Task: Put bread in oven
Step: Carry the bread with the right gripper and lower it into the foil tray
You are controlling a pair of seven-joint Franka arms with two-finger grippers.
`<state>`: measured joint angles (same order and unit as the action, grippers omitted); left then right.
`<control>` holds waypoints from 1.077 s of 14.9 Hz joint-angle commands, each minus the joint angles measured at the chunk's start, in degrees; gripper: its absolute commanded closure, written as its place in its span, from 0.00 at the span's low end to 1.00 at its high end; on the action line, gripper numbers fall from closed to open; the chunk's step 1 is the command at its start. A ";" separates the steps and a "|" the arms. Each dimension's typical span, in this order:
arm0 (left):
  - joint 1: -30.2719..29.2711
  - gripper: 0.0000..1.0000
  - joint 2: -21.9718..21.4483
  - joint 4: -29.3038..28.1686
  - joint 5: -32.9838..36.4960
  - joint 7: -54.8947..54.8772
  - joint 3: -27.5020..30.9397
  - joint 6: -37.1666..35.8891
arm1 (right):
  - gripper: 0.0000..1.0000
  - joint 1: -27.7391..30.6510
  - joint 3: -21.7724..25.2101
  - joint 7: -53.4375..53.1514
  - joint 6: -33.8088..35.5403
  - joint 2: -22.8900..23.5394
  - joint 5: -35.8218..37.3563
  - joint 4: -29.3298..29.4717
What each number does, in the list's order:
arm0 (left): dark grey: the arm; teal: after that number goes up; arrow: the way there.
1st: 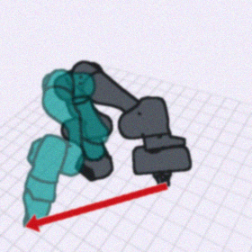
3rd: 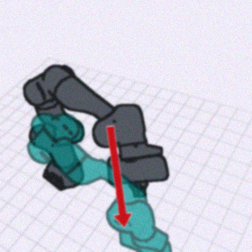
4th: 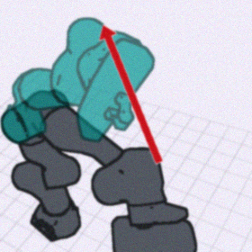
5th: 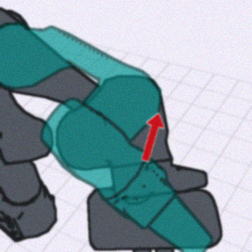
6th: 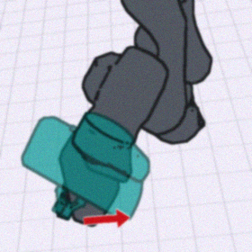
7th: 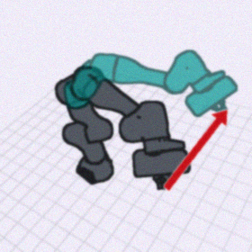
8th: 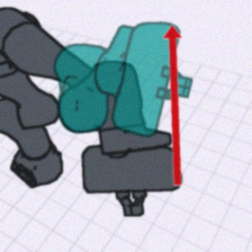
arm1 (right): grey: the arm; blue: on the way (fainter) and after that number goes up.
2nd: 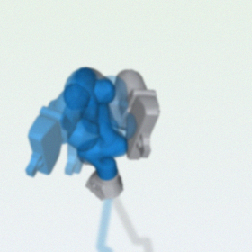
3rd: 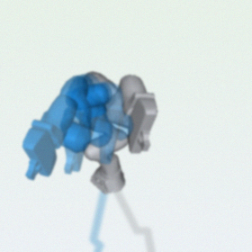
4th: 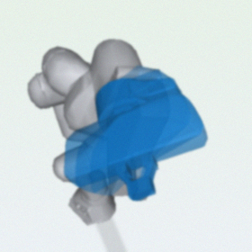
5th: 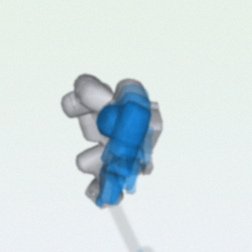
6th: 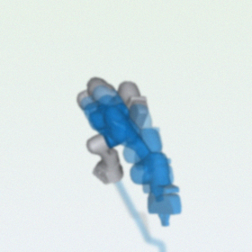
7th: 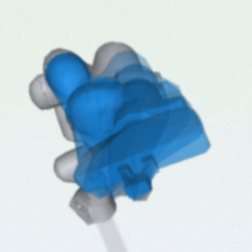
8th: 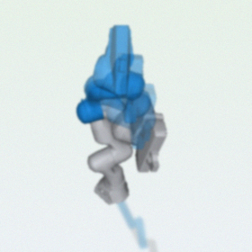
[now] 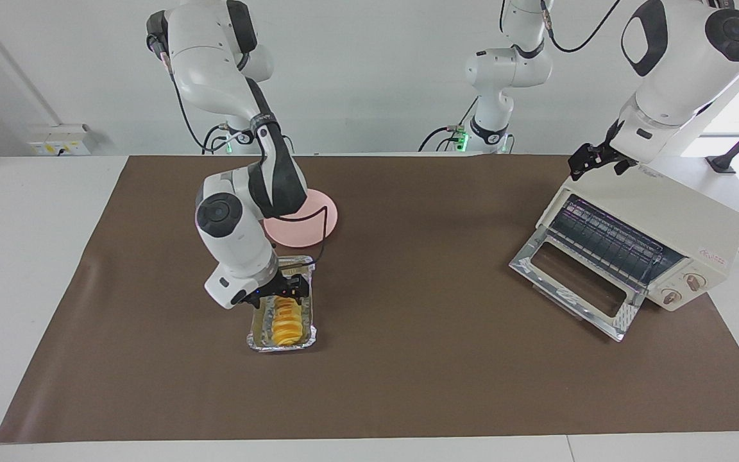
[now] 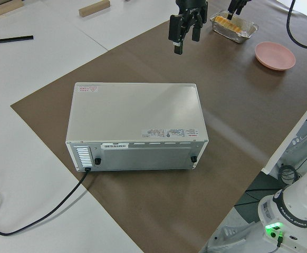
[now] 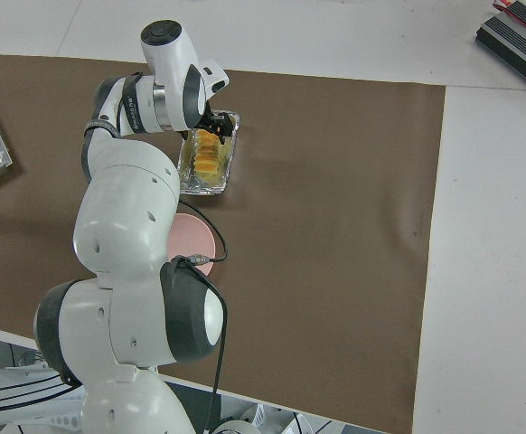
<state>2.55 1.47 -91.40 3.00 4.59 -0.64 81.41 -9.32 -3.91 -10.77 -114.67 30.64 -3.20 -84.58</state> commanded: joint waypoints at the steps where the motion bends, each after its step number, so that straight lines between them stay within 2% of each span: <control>1: -0.61 0.00 -1.12 -0.80 -0.98 -0.20 -0.15 0.85 | 0.00 2.63 -0.22 1.53 1.73 -1.20 0.12 -0.06; 4: -0.61 0.00 -1.03 -0.88 -0.98 -0.20 -0.15 0.85 | 0.00 3.96 0.30 5.92 -0.02 -1.46 0.38 -2.60; 10: -0.61 0.00 -1.03 -0.88 -0.98 -0.20 -0.15 0.85 | 0.00 3.87 0.39 6.81 -12.76 -2.87 1.87 -13.32; 11: -0.61 0.00 -1.03 -0.88 -0.98 -0.20 -0.15 0.85 | 0.10 3.87 0.39 6.81 -13.65 -3.04 2.40 -14.46; 13: -0.61 0.00 -1.12 -0.88 -0.98 -0.20 -0.15 0.85 | 0.68 3.79 0.39 6.81 -13.31 -3.13 2.49 -14.56; 14: -0.61 0.00 -1.03 -0.88 -0.98 -0.20 -0.15 0.85 | 0.93 3.79 0.39 6.72 -13.39 -3.13 2.49 -14.48; 15: -0.61 0.00 -1.03 -0.80 -0.98 -0.20 -0.15 0.85 | 1.00 3.53 0.39 6.29 -13.30 -3.13 2.41 -14.39; 16: -0.61 0.00 -1.03 -0.79 -0.98 -0.20 -0.15 0.77 | 1.00 3.44 0.39 6.02 -13.30 -3.13 2.41 -14.21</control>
<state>2.55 1.47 -91.40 3.00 4.59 -0.64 81.41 -5.87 -3.25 -4.99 -127.25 29.51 -1.06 -96.83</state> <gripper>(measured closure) 0.000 0.524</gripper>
